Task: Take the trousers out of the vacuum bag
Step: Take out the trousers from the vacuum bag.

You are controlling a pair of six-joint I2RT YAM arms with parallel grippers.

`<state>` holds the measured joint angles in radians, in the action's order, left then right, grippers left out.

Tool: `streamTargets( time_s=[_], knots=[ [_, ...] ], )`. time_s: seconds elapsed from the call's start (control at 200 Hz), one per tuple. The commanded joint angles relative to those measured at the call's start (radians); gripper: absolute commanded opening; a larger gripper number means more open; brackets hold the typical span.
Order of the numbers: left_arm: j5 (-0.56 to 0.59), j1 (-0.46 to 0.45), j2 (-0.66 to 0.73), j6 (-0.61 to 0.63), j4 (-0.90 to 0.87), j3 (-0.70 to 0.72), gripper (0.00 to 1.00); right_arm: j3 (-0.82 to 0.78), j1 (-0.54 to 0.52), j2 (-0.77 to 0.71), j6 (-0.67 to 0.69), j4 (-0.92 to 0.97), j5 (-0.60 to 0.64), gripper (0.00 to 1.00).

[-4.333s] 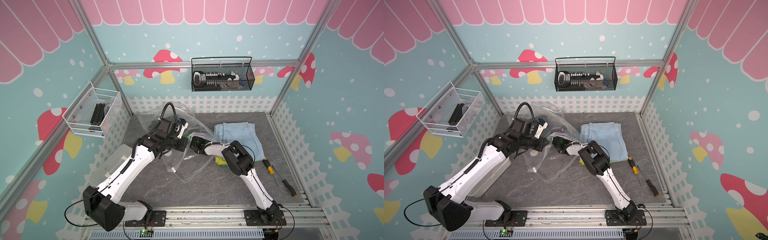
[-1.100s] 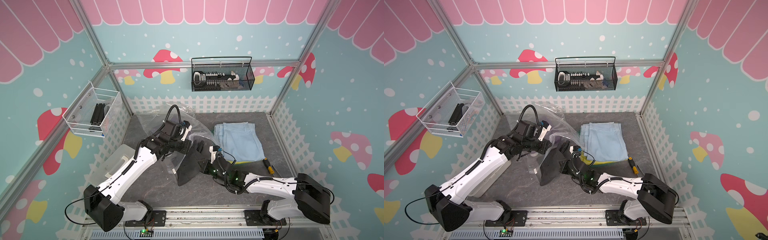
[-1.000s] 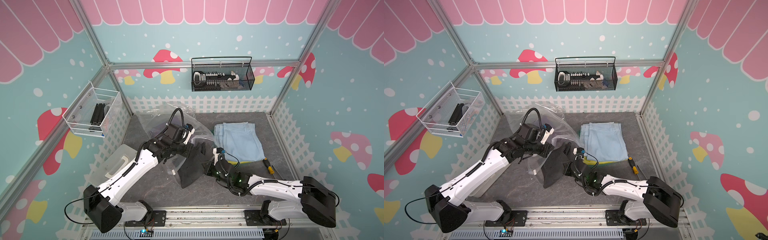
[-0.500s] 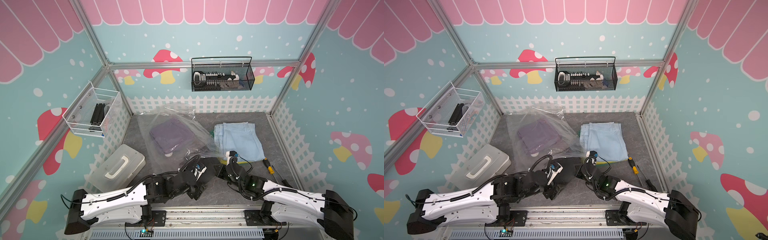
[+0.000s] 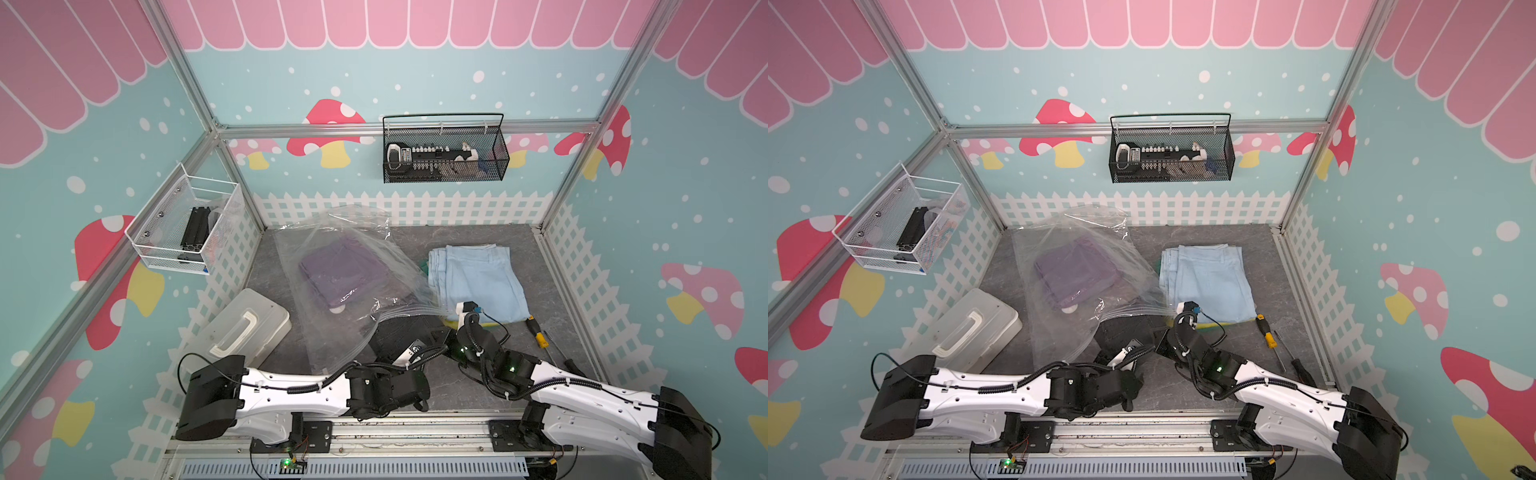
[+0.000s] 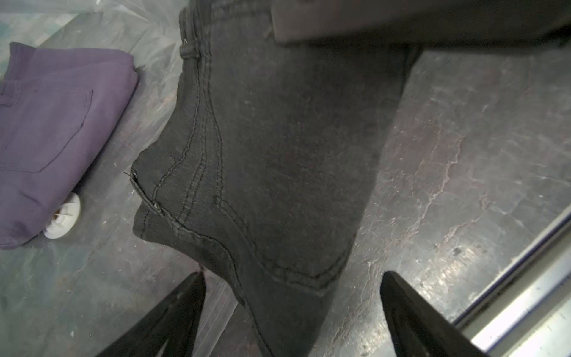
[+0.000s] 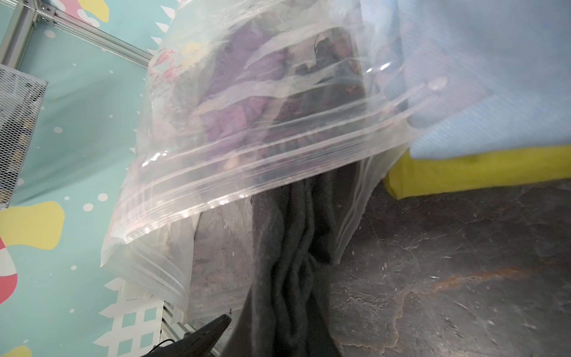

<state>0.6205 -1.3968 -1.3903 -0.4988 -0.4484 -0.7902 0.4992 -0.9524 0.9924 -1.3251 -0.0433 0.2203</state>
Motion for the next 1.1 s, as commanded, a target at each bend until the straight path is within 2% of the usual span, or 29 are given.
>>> streamTargets(
  time_s=[0.0, 0.15, 0.285, 0.4, 0.525, 0.65, 0.745, 0.84, 0.931, 1.096],
  knots=[
    [0.06, -0.008, -0.054, -0.07, 0.027, -0.034, 0.89, -0.01, 0.014, -0.03, -0.027, -0.029, 0.015, 0.0],
    [0.067, -0.009, -0.117, -0.122, 0.032, -0.022, 0.88, -0.019, 0.027, -0.035, -0.033, -0.03, 0.001, 0.0],
    [0.058, -0.008, -0.14, -0.161, 0.054, 0.004, 0.79, -0.026, 0.037, -0.035, -0.041, -0.031, -0.009, 0.0],
    [0.054, 0.001, -0.151, -0.186, 0.062, 0.022, 0.64, -0.031, 0.039, -0.035, -0.047, -0.028, -0.009, 0.0],
    [0.035, 0.006, -0.135, -0.201, 0.091, 0.052, 0.36, -0.048, 0.044, -0.04, -0.059, -0.018, -0.004, 0.01],
    [0.025, 0.01, -0.098, -0.205, 0.1, 0.079, 0.13, -0.066, 0.048, -0.047, -0.073, -0.014, 0.004, 0.15],
    [0.022, 0.01, -0.071, -0.202, 0.1, 0.089, 0.0, -0.073, 0.05, -0.052, -0.079, 0.004, 0.013, 0.36],
    [0.019, 0.01, -0.05, -0.202, 0.101, 0.096, 0.0, -0.075, 0.053, -0.05, -0.086, 0.026, 0.019, 0.58],
    [0.015, 0.01, -0.037, -0.202, 0.105, 0.097, 0.0, -0.077, 0.054, -0.042, -0.092, 0.025, 0.016, 0.69],
    [0.017, 0.01, -0.03, -0.198, 0.109, 0.095, 0.0, -0.054, 0.053, 0.007, -0.079, -0.002, -0.017, 0.74]
  ],
)
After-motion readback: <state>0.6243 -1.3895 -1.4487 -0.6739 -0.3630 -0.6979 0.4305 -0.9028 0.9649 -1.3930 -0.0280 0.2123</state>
